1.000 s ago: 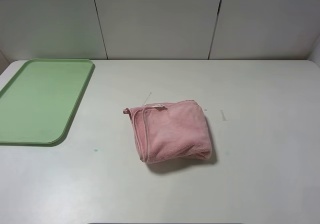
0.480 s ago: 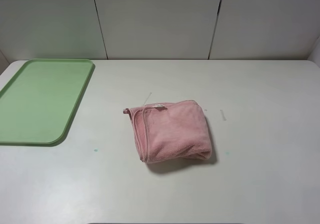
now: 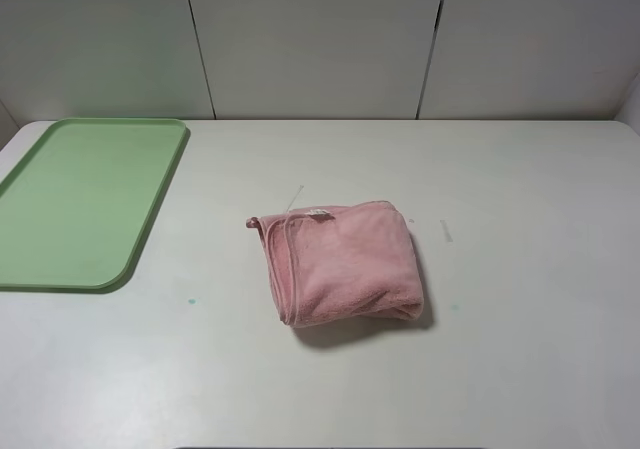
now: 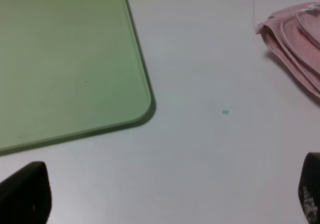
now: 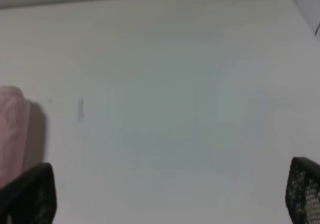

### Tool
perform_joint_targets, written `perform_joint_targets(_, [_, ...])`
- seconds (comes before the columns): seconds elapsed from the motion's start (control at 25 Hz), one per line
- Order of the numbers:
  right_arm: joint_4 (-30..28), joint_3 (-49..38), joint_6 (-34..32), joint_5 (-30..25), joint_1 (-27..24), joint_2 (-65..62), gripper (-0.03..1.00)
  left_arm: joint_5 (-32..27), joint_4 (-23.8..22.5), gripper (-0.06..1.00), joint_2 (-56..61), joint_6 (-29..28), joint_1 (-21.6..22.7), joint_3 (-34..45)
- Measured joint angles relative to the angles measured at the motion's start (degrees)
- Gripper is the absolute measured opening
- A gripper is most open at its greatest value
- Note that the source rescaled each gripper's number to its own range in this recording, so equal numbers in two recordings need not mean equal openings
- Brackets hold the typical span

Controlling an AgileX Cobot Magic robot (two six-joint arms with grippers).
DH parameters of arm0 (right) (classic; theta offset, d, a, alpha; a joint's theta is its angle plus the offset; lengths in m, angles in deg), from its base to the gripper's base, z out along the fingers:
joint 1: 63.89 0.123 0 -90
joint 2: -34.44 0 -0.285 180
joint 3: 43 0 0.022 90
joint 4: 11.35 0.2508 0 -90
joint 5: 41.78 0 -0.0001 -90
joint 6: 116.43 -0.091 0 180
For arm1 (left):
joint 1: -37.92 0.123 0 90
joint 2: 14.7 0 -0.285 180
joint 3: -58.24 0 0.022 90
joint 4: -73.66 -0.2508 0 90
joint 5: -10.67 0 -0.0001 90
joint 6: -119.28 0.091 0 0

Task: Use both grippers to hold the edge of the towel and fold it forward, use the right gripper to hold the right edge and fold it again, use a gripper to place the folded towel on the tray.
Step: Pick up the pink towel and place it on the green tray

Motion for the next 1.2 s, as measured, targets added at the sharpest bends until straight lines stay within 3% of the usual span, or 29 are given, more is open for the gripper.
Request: perform_joint_targets(1.2, [0.2,0.0,0.0,0.0,0.0,-0.8,1.0,0.0,0.0,1.0,0.0,0.0,-0.1,0.0])
